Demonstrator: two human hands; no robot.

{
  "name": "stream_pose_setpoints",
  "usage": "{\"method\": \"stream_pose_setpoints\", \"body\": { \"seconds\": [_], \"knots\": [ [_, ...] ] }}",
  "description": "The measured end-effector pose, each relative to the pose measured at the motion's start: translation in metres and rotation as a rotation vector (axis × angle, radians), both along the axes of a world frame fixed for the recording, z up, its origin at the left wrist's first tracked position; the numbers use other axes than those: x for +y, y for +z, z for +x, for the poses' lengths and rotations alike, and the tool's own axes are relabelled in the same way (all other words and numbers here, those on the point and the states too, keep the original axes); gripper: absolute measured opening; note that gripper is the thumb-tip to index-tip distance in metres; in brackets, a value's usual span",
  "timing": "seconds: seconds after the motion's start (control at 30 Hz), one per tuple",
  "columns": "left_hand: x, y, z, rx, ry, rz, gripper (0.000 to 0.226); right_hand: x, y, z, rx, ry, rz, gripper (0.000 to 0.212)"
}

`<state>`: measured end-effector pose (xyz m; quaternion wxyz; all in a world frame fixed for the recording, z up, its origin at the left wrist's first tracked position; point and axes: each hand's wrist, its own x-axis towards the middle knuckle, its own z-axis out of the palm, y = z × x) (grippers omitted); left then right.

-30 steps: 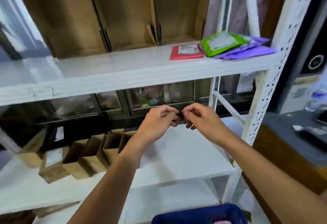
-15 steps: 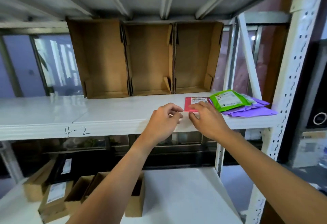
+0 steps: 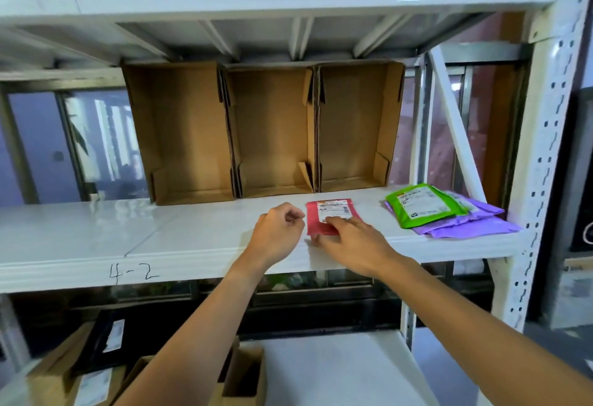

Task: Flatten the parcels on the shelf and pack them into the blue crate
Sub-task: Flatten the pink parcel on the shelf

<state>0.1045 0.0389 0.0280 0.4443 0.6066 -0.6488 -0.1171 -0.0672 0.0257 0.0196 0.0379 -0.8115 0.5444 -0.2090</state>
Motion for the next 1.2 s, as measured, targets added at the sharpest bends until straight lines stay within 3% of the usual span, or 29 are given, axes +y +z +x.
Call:
{"method": "stream_pose_setpoints", "body": {
  "seconds": [0.1,0.23,0.3,0.4,0.53,0.67,0.8,1.2],
  "knots": [
    [-0.006,-0.002,0.016,-0.032,0.031,0.029,0.017,0.010,-0.003,0.022,-0.034,0.161,0.003,0.047],
    [-0.012,0.000,0.040,-0.278,0.089,0.099,0.028,0.019,-0.001,0.047,-0.048,0.306,0.044,0.038],
    [-0.014,0.000,0.048,-0.454,0.090,0.192,0.032,0.014,0.007,0.055,-0.065,0.308,0.018,0.035],
    [-0.022,-0.002,0.053,-0.565,0.056,0.307,0.040,-0.005,0.016,0.070,-0.076,0.219,-0.041,0.031],
    [-0.033,-0.002,0.058,-0.651,0.018,0.370,0.049,-0.024,0.014,0.091,0.148,0.194,0.002,0.041],
    [-0.040,0.003,0.062,-0.636,-0.001,0.413,0.047,-0.044,0.016,0.097,0.147,0.248,0.237,0.052],
    [-0.045,0.003,0.062,-0.601,0.002,0.403,0.050,-0.061,0.022,0.096,0.115,0.248,0.345,0.051],
    [-0.049,-0.001,0.064,-0.595,0.019,0.393,0.055,-0.108,0.017,0.110,0.164,0.221,0.323,0.056]
  ]
}}
